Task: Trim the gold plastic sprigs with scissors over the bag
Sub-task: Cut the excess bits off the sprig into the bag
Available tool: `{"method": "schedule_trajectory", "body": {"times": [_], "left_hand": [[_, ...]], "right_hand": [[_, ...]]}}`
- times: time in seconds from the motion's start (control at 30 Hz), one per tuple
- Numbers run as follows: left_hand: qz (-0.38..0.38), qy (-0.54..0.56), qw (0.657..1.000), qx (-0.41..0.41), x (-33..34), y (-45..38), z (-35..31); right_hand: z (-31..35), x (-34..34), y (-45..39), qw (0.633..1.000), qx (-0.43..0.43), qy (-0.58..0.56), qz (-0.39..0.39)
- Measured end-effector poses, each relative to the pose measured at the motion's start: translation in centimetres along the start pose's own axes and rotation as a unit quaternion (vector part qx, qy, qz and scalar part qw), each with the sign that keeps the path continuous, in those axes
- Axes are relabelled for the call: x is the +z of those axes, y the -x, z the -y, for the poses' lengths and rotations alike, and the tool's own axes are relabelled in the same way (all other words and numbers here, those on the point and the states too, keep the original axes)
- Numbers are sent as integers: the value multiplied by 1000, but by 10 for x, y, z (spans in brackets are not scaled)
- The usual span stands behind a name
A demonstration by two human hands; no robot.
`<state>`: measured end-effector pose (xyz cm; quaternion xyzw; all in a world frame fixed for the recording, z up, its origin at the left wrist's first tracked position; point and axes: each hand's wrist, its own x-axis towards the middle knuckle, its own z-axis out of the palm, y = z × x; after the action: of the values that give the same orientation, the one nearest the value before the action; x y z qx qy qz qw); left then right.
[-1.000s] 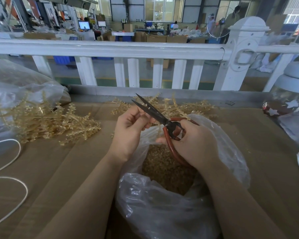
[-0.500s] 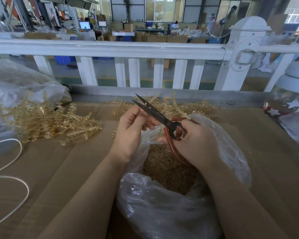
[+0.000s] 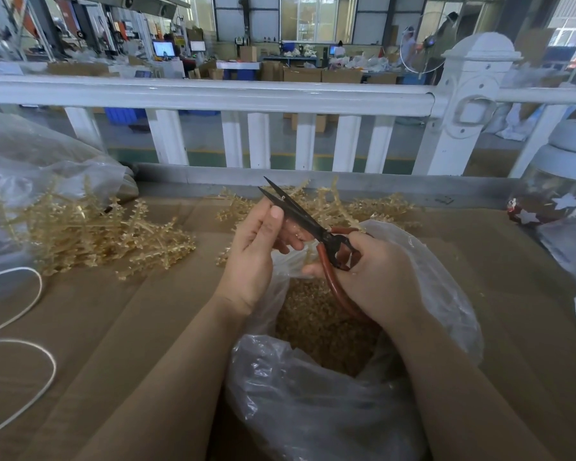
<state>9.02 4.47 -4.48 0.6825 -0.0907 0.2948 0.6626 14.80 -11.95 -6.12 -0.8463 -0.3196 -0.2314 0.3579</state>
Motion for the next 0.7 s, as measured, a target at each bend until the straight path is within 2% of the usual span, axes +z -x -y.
{"method": "schedule_trajectory", "body": {"times": [0.17,0.4,0.7], "left_hand": [[22,-4,1000,-3,-3,-1,-1],[8,-71,997,-7,-2,1,-5],[18,-66,998,-7,1,2,-6]], "right_hand": [[1,-2,0,1000,17,-5,20],[1,-1,1,999,15,-4,29],[3,-2,1,999,12,-27,43]]}}
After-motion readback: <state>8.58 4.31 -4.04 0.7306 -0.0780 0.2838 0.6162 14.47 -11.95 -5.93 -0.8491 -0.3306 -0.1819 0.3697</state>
